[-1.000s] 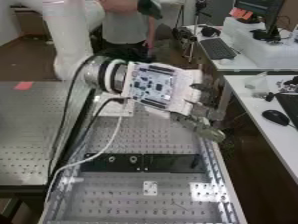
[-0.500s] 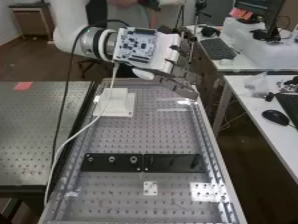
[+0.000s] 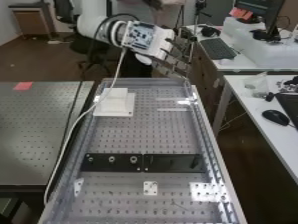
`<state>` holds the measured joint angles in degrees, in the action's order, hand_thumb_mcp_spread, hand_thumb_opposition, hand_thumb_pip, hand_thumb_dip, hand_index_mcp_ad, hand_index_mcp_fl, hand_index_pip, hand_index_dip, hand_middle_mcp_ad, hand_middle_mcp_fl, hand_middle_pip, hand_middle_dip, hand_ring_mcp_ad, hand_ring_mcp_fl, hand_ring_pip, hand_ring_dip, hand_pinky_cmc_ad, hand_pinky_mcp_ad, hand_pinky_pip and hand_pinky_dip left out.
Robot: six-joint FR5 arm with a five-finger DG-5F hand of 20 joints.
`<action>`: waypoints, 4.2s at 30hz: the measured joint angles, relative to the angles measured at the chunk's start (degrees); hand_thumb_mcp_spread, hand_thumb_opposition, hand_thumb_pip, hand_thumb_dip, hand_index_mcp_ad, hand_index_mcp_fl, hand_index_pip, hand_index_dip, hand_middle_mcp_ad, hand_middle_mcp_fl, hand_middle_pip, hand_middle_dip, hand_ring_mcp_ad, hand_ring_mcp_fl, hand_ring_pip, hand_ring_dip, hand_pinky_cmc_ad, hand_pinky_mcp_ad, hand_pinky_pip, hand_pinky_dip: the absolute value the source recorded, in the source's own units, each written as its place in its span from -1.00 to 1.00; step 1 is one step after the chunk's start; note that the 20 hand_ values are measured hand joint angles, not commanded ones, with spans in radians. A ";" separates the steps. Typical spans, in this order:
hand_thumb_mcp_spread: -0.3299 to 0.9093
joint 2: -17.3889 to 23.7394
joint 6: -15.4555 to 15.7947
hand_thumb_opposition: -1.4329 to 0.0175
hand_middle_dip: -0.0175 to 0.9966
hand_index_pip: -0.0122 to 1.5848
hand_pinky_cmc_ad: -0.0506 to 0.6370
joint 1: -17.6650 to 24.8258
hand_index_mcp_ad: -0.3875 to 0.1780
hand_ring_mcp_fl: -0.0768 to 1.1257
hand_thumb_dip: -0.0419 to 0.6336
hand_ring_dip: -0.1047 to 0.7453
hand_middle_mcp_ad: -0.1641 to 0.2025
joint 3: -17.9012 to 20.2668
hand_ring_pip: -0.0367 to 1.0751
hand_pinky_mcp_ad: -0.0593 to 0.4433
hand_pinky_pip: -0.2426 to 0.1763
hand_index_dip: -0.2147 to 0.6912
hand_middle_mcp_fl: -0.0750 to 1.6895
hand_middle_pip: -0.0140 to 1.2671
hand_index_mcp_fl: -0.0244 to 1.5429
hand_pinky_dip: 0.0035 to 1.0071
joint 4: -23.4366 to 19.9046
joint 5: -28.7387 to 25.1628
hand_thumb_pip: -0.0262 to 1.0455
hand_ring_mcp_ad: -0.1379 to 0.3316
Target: Grab the chopstick and place it in the clear container
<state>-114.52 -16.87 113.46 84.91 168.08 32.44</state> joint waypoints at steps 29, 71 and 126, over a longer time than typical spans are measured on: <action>0.49 -15.39 -30.34 -0.60 -0.19 -0.07 0.28 7.55 -0.24 0.37 -0.13 0.22 0.26 -14.49 -0.70 0.25 0.17 -0.48 0.49 -0.24 0.47 -0.36 34.18 -7.08 -0.02 -0.20; 0.45 -23.16 -33.60 -0.64 -0.19 -0.06 0.27 3.29 -0.24 0.33 -0.13 0.22 0.24 -23.15 -0.62 0.27 0.08 -0.45 0.52 -0.23 0.47 -0.12 51.44 -0.74 -0.02 -0.19; 0.27 -25.31 -27.57 -0.31 -0.26 -0.03 0.21 2.72 -0.25 -0.36 0.06 -0.03 0.25 -25.99 -0.38 0.35 -0.12 -0.48 0.26 -0.01 0.14 0.45 49.21 4.28 0.42 -0.20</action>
<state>-139.82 -44.43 116.18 58.92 217.29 36.72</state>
